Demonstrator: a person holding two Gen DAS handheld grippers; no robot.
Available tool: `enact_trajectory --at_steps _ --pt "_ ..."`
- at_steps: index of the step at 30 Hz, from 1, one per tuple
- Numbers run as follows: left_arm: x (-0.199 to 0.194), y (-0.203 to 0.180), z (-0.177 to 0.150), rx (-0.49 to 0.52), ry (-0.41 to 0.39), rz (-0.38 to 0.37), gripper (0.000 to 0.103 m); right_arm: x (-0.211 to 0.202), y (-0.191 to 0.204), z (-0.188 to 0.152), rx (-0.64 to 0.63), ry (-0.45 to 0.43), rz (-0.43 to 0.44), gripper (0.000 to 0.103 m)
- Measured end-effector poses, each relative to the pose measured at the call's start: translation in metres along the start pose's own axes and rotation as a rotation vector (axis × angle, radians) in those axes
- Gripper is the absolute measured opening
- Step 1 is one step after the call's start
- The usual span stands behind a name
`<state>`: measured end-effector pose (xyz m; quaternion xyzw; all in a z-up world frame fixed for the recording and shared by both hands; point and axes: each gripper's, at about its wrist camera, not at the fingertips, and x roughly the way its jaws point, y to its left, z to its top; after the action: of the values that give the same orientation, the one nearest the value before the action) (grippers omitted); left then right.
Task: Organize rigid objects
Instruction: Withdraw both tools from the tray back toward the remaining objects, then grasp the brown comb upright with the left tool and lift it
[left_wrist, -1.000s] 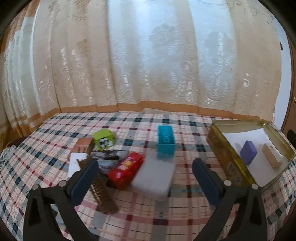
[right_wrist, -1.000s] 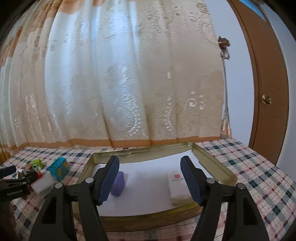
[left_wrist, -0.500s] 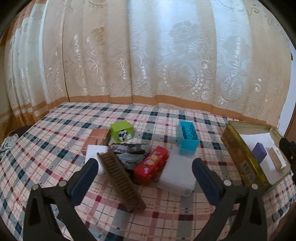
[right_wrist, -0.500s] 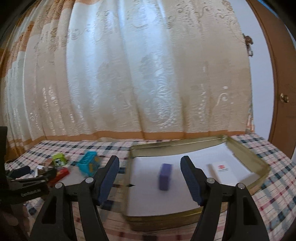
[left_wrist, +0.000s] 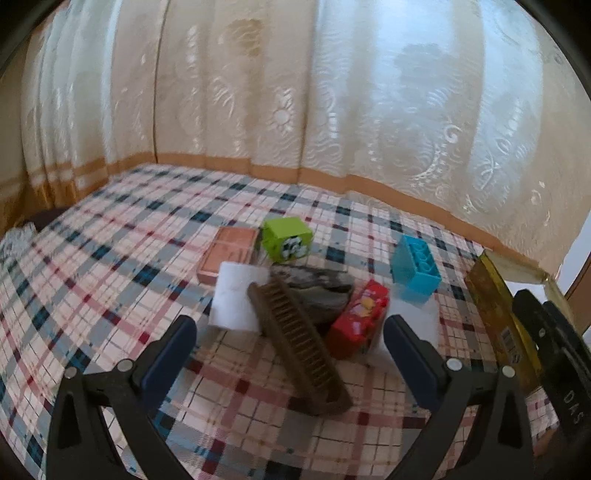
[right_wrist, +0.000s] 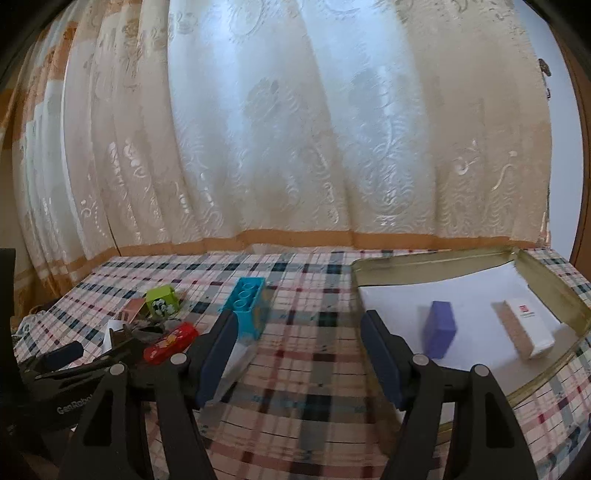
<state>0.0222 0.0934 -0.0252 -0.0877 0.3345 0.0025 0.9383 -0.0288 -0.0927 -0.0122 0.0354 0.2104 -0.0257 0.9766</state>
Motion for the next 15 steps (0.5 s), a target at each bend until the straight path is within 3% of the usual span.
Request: enact_trajectory --at_steps 8,12,15 --pt "0.013 0.004 -0.007 -0.012 0.102 -0.004 0.092 -0.006 -0.002 -0.004 0.022 0.005 0.079 0.071" --pt "0.019 -0.004 -0.009 0.028 0.138 -0.001 0.070 0.001 -0.003 -0.005 0.029 0.059 0.094 0.071" --pt "0.029 -0.005 -0.010 0.032 0.187 -0.024 0.062 0.002 -0.004 -0.007 0.041 0.075 0.102 0.071"
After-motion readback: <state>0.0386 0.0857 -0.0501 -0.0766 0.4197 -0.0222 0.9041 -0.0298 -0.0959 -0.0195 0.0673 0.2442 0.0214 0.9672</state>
